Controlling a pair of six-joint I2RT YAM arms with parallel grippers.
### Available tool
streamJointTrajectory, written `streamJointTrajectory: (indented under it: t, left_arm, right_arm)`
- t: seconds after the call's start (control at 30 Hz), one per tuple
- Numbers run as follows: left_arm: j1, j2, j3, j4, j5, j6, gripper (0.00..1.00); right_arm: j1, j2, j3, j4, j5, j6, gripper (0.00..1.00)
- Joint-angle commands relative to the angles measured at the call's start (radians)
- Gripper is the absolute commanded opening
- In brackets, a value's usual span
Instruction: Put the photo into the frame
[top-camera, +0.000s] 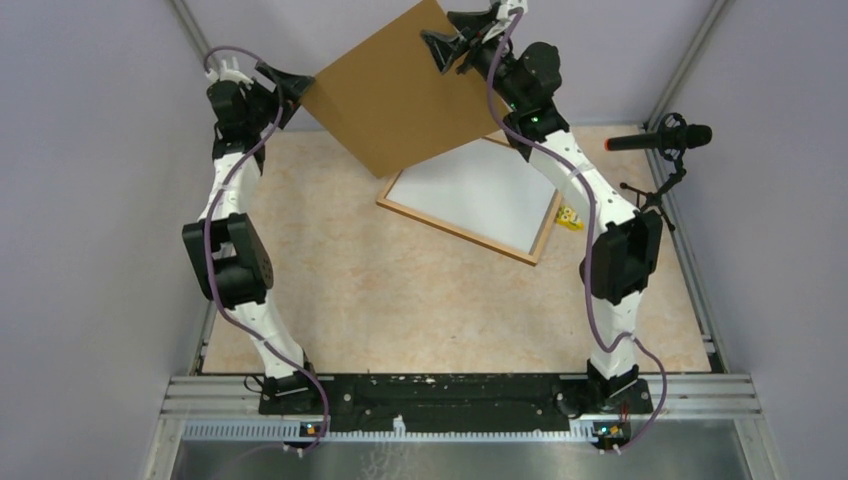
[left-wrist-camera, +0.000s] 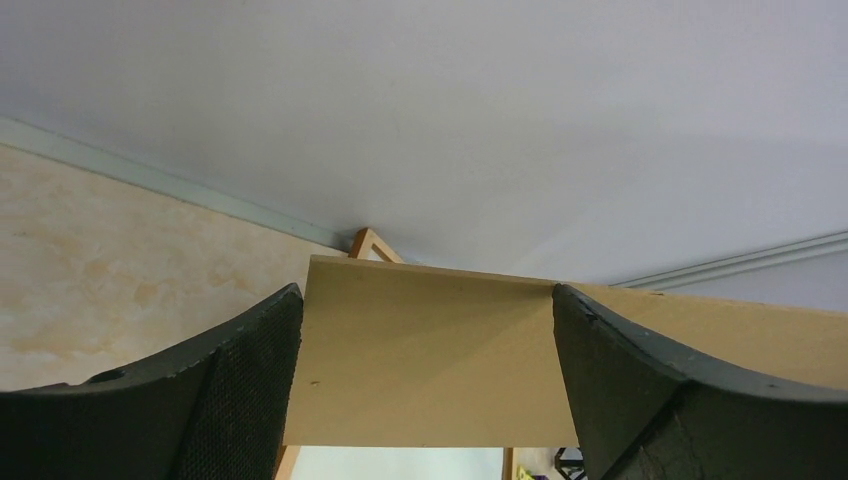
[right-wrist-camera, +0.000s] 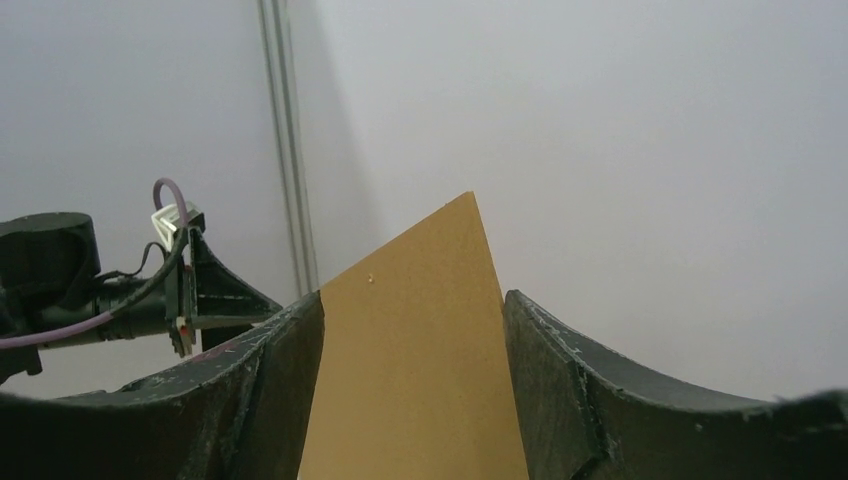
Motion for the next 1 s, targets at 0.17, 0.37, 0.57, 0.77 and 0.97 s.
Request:
streamJointTrajectory:
  t: [0.17,0.37,0.57,0.77,0.97]
  left_arm:
    - [-0.082,-0.024,-0.051,0.291,0.229,-0.063,0.92]
    - [-0.081,-0.026,-0.070,0.299,0.239,-0.042,0.92]
    - [-0.081,-0.100,-0.201,0.316,0.225,-0.029,0.91]
    - [-0.080,-0.231,-0.382,0.368,0.195,-0.005,0.91]
    - [-0.080,-0.355,-0.523,0.379,0.182,-0.006,0.92]
  right_arm:
    - [0.057,0.093,-0.078,-0.078,-0.237,-0.067,0.63]
    - [0.055,0.110,-0.080,-0.084,-0.258,-0.092,0.63]
    - [0.054,0.057,-0.208,-0.018,-0.290,-0.109,0.62]
    - [0.055,-0.039,-0.400,0.106,-0.312,-0.111,0.63]
    - [0.064,-0.108,-0.517,0.146,-0.370,-0.180,0.64]
